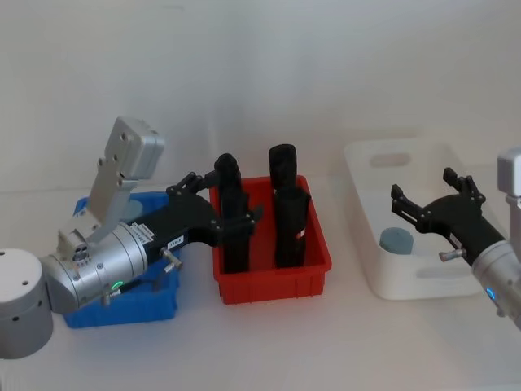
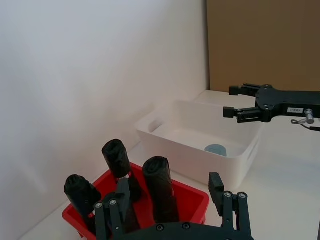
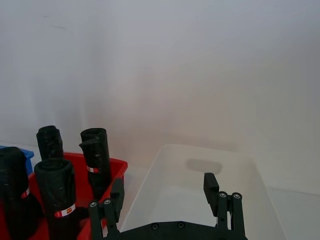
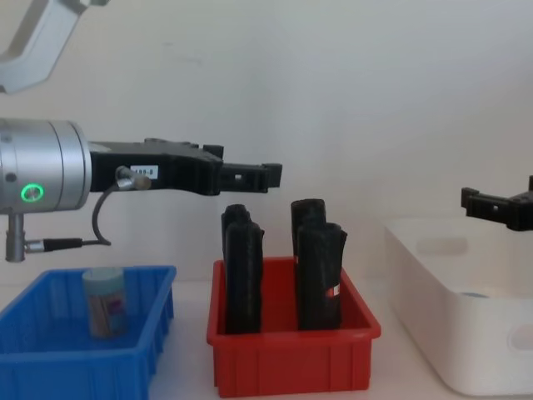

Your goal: Pick the cotton swabs from the blue box and place them into the white box.

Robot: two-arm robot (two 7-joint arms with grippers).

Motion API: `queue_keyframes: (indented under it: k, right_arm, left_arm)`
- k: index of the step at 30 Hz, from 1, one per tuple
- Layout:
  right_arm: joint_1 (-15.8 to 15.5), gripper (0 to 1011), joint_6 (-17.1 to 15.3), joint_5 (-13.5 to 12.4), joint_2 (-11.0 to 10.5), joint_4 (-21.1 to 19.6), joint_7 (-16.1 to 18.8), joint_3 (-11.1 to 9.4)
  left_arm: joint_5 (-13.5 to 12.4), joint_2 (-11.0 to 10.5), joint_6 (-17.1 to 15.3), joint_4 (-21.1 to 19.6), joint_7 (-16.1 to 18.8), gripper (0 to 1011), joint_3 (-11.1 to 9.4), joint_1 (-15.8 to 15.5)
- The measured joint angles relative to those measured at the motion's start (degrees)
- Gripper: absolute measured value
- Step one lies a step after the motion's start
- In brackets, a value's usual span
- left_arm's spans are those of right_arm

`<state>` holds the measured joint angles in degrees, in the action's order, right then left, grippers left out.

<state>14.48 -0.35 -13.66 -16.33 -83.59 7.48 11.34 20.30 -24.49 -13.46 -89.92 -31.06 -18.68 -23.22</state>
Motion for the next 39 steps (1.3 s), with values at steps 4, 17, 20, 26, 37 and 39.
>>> queue_keyframes:
  k: [4, 17, 20, 26, 37, 39]
  right_arm:
    - [-2.1, 1001, -0.2, -0.4, -0.4, -2.4, -0.5, 0.2]
    - [-9.3, 1001, -1.0, -1.7, -1.8, -10.7, -2.2, 1.0]
    - [-10.9, 1001, -1.2, -2.0, -2.2, -12.6, -2.6, 1.1]
    - [-13.8, 1001, -1.5, -2.6, -2.8, -15.9, -3.3, 1.5]
    - [-15.3, 1001, -1.6, -2.9, -3.0, -17.6, -3.7, 1.6]
    - [-15.3, 1001, -1.6, -2.9, -3.0, -17.6, -3.7, 1.6]
  left_arm:
    - [-0.8, 0.3, 1.2, -0.3, 2.8, 1004, -0.7, 0.9]
    - [-3.7, 1.1, 5.3, -1.4, 12.6, 1004, -3.0, 4.0]
    - [-4.3, 1.3, 6.3, -1.6, 14.9, 1004, -3.6, 4.7]
    - [-5.7, 1.7, 8.1, -2.1, 19.5, 1004, -4.7, 6.2]
    - [-8.1, 2.4, 11.6, -3.0, 27.8, 1004, -6.7, 8.8]
    - [-8.3, 2.5, 11.9, -3.1, 28.6, 1004, -6.9, 9.0]
